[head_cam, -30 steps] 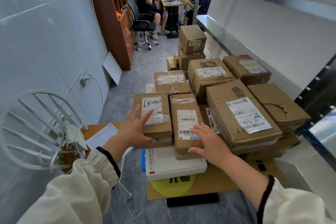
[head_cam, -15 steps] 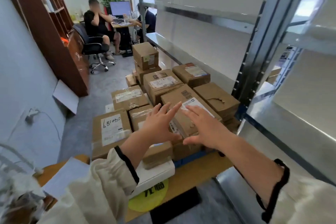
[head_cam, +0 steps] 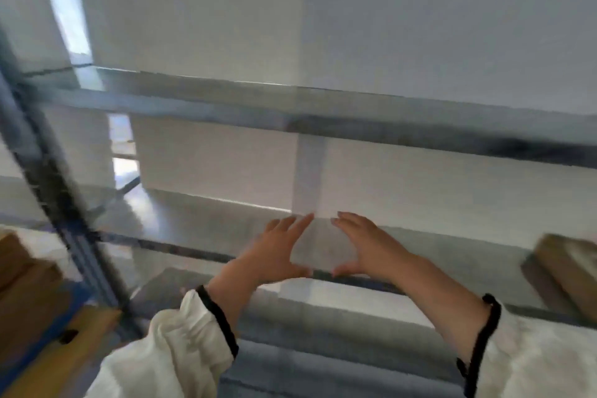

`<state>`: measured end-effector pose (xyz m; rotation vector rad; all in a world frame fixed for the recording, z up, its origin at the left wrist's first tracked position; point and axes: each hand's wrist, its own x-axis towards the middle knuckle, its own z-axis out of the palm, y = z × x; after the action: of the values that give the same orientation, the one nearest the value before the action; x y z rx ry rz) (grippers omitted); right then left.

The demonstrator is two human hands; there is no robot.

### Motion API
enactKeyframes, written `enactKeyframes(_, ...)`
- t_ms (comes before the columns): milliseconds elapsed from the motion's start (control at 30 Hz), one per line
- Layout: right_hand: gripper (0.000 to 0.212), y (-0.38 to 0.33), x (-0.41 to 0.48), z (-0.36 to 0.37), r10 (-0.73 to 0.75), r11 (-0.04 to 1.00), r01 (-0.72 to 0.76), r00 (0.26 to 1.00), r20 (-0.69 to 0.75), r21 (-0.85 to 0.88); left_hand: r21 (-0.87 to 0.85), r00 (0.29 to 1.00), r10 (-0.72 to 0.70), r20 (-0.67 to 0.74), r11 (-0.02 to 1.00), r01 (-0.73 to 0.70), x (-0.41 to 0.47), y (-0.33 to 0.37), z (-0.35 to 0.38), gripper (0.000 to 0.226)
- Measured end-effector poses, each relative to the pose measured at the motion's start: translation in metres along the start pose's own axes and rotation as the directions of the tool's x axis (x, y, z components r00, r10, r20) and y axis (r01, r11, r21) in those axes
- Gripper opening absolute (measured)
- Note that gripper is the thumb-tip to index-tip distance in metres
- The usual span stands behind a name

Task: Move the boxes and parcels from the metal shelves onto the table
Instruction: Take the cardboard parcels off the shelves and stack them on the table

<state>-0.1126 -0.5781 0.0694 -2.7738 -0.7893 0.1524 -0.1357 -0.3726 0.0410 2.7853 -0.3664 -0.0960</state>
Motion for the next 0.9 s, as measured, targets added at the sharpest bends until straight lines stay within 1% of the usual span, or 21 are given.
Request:
enactKeyframes(100,0.103,0.101,-0.068,-0.023,0.234,0.972,-0.234,0.972,-0.027,0.001,-0.034,0.977,0.202,0.073,0.979,-0.2,0.071,0.1,0.042,0.102)
enactKeyframes(167,0.102,0.154,-0.115,-0.034,0.37,0.929,-0.369,0.927,-0.065,0.024,-0.038,0.934,0.336,0.122,0.942,-0.333,0.107,0.164,0.065,0.101)
enactKeyframes(233,0.1,0.198,-0.16,-0.042,0.487,0.874,-0.484,0.867,-0.108,0.051,-0.051,0.881,0.44,0.173,0.898,-0.438,0.138,0.223,0.087,0.101)
enactKeyframes(300,0.099,0.235,-0.201,-0.045,0.585,0.811,-0.579,0.8,-0.131,0.088,-0.08,0.834,0.503,0.228,0.863,-0.499,0.162,0.278,0.107,0.101)
enactKeyframes(400,0.101,0.282,-0.25,-0.048,0.688,0.726,-0.672,0.71,-0.149,0.149,-0.106,0.759,0.577,0.302,0.812,-0.575,0.196,0.347,0.137,0.102)
enactKeyframes(467,0.101,0.312,-0.272,-0.05,0.753,0.658,-0.733,0.642,-0.143,0.172,-0.12,0.714,0.621,0.323,0.775,-0.62,0.22,0.383,0.159,0.102)
enactKeyframes(533,0.102,0.343,-0.287,-0.05,0.803,0.596,-0.78,0.579,-0.144,0.19,-0.132,0.678,0.648,0.346,0.749,-0.649,0.246,0.413,0.181,0.103)
enactKeyframes(600,0.102,0.374,-0.294,-0.05,0.84,0.543,-0.816,0.528,-0.123,0.199,-0.132,0.659,0.651,0.376,0.742,-0.658,0.272,0.436,0.202,0.105)
enactKeyframes(700,0.099,0.42,-0.292,-0.049,0.871,0.489,-0.845,0.485,-0.073,0.216,-0.107,0.651,0.658,0.38,0.73,-0.675,0.306,0.467,0.23,0.107)
enactKeyframes(800,0.093,0.458,-0.281,-0.042,0.879,0.473,-0.849,0.474,-0.057,0.234,-0.054,0.692,0.608,0.389,0.765,-0.642,0.33,0.491,0.258,0.108)
enactKeyframes(900,0.089,0.485,-0.266,-0.031,0.87,0.481,-0.839,0.493,-0.018,0.256,0.01,0.738,0.533,0.414,0.808,-0.589,0.342,0.503,0.285,0.116)
